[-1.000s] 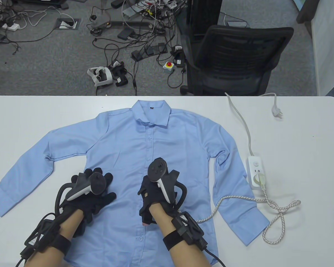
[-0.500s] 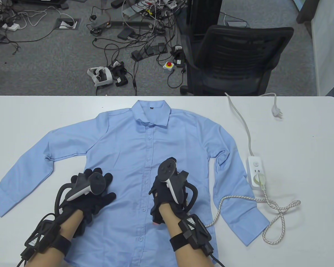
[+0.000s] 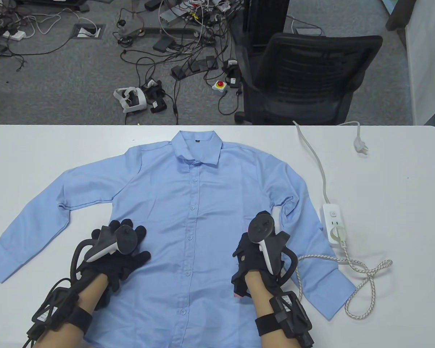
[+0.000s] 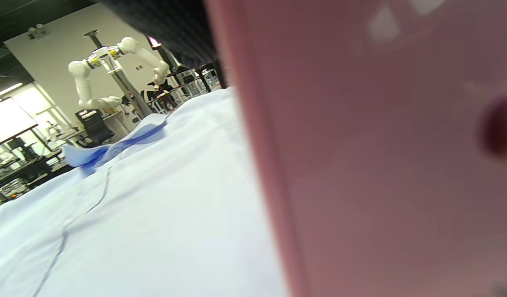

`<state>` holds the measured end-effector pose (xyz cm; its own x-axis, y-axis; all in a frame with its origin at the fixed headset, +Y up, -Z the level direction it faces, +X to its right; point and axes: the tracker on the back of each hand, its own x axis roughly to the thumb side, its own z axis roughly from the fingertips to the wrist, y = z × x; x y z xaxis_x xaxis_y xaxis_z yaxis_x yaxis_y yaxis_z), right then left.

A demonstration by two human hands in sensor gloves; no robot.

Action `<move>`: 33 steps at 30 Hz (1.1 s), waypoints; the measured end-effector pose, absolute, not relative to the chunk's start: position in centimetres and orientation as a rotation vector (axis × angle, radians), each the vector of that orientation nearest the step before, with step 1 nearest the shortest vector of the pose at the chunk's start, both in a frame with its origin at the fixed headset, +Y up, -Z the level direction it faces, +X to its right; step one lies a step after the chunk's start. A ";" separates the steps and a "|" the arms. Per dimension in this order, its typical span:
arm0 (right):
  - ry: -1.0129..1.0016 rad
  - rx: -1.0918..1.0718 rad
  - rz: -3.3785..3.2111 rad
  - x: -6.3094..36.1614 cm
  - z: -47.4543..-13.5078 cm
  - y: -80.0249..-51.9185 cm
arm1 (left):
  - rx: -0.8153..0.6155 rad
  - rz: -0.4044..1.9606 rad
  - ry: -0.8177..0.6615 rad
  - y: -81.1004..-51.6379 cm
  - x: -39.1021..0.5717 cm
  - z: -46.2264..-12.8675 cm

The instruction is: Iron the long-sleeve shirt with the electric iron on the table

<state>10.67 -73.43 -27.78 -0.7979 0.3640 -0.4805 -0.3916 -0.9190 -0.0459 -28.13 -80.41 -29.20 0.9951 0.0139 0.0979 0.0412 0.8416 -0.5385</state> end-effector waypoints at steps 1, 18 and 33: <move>0.089 -0.667 2.652 10.8 -27.8 -73.5 | -0.571 -0.012 -0.099 -80.4 -28.1 -29.2; 0.119 -0.404 2.508 4.2 -23.8 -71.5 | -0.578 -0.004 -0.099 -80.5 -28.3 -29.1; 0.088 -0.401 2.658 -2.4 -18.4 -73.5 | -0.589 0.014 -0.103 -80.6 -28.5 -29.0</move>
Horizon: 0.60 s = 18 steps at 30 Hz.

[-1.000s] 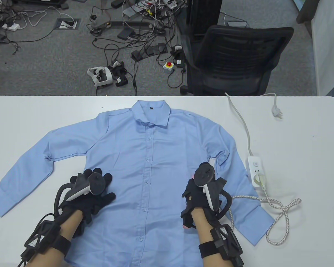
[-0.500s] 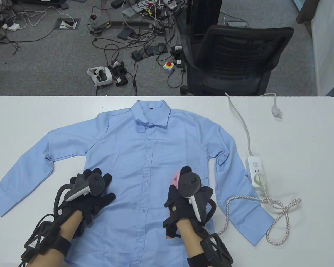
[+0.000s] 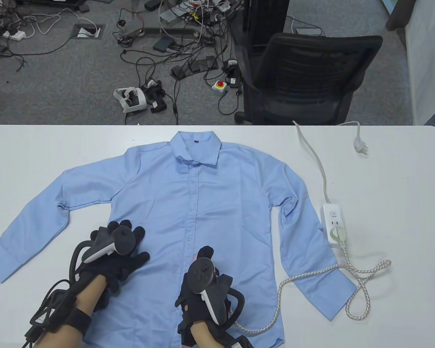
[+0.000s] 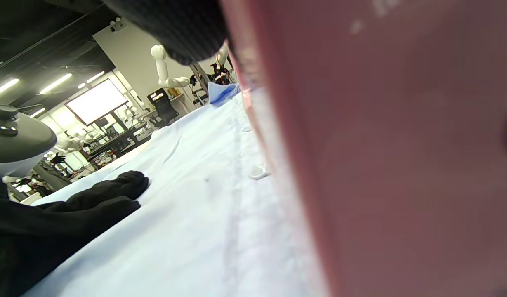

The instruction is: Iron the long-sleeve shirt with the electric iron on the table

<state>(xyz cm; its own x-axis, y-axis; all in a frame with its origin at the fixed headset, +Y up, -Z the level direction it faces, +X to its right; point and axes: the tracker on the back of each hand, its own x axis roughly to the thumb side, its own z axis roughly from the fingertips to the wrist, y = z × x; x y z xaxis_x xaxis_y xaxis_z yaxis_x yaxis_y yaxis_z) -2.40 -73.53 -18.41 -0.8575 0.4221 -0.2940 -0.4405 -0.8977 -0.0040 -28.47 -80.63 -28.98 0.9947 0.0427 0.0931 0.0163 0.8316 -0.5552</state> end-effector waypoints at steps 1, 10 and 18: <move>0.090 -0.417 2.645 -2.3 -18.3 -73.6 | -0.588 0.012 -0.103 -80.6 -28.5 -29.0; 0.143 -0.520 2.705 0.2 -18.1 -73.4 | -0.583 0.010 -0.097 -80.6 -28.7 -28.9; 0.132 -0.654 2.711 6.4 -16.9 -73.3 | -0.589 0.015 -0.093 -80.8 -28.8 -28.9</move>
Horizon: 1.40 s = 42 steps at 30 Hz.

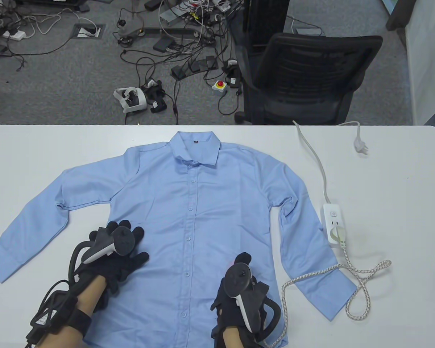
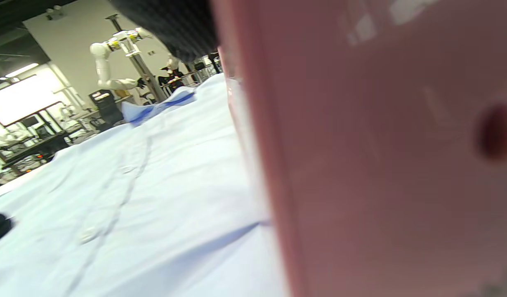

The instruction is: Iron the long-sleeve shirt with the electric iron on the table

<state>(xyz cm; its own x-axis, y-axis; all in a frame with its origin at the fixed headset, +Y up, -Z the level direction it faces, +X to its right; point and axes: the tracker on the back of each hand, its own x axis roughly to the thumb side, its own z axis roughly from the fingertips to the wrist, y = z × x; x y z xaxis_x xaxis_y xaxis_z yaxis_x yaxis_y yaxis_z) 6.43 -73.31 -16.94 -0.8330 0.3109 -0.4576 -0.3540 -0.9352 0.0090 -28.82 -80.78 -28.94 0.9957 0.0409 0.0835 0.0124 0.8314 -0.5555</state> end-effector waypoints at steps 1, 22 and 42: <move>0.138 -0.678 2.718 7.0 -16.8 -73.3 | -0.589 0.016 -0.093 -80.8 -28.8 -28.9; -0.022 -0.584 2.626 7.8 -14.5 -71.4 | -0.586 0.033 -0.093 -80.8 -29.0 -28.9; 0.303 -0.378 2.520 0.6 -12.9 -73.0 | -0.590 0.057 -0.096 -80.8 -29.4 -28.9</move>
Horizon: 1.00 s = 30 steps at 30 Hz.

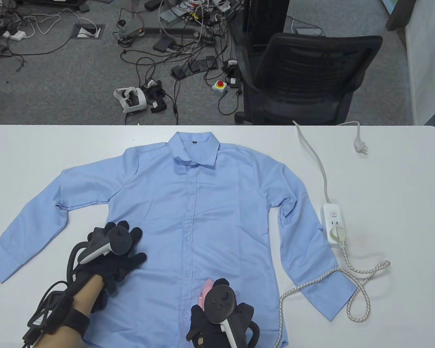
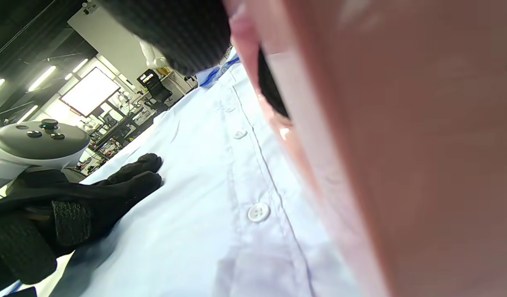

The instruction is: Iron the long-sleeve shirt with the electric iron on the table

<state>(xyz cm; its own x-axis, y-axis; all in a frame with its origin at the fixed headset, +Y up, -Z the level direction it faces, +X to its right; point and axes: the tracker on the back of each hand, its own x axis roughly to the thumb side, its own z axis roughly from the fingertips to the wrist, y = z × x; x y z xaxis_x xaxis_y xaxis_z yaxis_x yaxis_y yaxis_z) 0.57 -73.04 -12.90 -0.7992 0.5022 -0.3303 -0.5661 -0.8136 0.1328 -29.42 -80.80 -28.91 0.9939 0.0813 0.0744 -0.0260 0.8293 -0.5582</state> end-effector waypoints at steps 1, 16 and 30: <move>0.299 -0.388 2.527 0.6 -12.9 -73.0 | -0.590 0.057 -0.096 -80.8 -29.4 -28.9; 0.400 -0.538 2.584 5.2 -12.8 -72.6 | -0.591 0.062 -0.095 -80.8 -29.5 -28.9; 0.287 -0.754 2.612 12.1 -13.2 -72.7 | -0.595 0.063 -0.095 -80.7 -29.5 -29.0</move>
